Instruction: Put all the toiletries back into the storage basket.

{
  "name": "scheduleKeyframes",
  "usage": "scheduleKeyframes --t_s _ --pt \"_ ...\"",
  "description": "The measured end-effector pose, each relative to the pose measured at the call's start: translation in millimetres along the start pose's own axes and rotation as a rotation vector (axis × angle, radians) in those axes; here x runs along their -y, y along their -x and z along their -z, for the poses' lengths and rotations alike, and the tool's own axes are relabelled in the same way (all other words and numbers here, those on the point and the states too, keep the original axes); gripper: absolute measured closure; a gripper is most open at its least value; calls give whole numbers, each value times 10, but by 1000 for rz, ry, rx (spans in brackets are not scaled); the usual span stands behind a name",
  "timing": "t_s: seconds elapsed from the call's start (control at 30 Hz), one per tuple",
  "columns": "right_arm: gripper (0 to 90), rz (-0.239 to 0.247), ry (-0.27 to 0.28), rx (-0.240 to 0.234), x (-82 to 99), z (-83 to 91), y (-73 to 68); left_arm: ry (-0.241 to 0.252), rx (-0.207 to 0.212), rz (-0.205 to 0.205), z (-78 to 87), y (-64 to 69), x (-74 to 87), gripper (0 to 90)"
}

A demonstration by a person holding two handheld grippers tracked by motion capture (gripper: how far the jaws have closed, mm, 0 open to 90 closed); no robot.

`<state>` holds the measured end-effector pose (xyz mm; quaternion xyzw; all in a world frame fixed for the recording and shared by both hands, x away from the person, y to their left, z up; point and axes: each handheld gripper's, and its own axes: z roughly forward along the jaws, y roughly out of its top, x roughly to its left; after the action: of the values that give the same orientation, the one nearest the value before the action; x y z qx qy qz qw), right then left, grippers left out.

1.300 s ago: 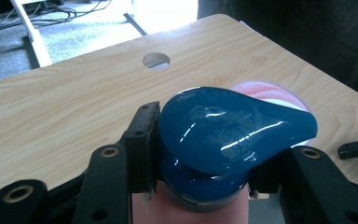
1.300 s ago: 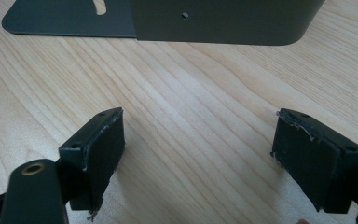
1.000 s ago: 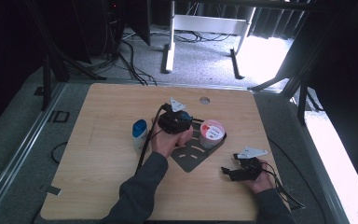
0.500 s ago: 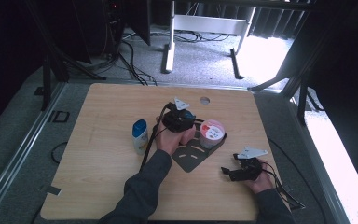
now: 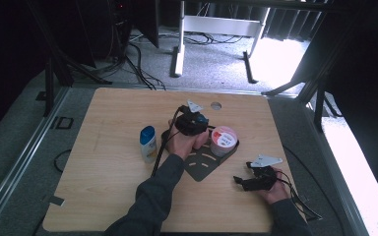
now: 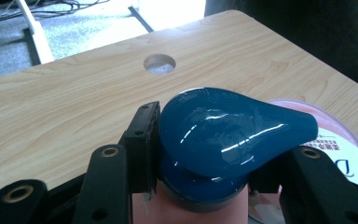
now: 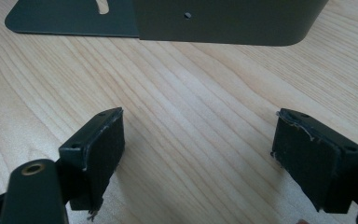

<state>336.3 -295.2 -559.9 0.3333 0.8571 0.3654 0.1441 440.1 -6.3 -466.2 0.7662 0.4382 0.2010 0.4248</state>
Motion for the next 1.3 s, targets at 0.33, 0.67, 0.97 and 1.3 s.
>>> scheduleKeyframes --t_s 0.33,0.67,0.97,1.3 --pt "166 4 0 -2 1 1 1 -6 -13 11 -76 -9 -30 527" --pt "166 6 -1 -4 2 2 2 -2 -35 38 -97 -49 -40 527" --pt "166 6 -1 -5 2 2 1 4 -38 49 -110 -67 -48 527" --pt "166 7 0 -6 2 3 0 6 -35 56 -119 -53 -52 527"
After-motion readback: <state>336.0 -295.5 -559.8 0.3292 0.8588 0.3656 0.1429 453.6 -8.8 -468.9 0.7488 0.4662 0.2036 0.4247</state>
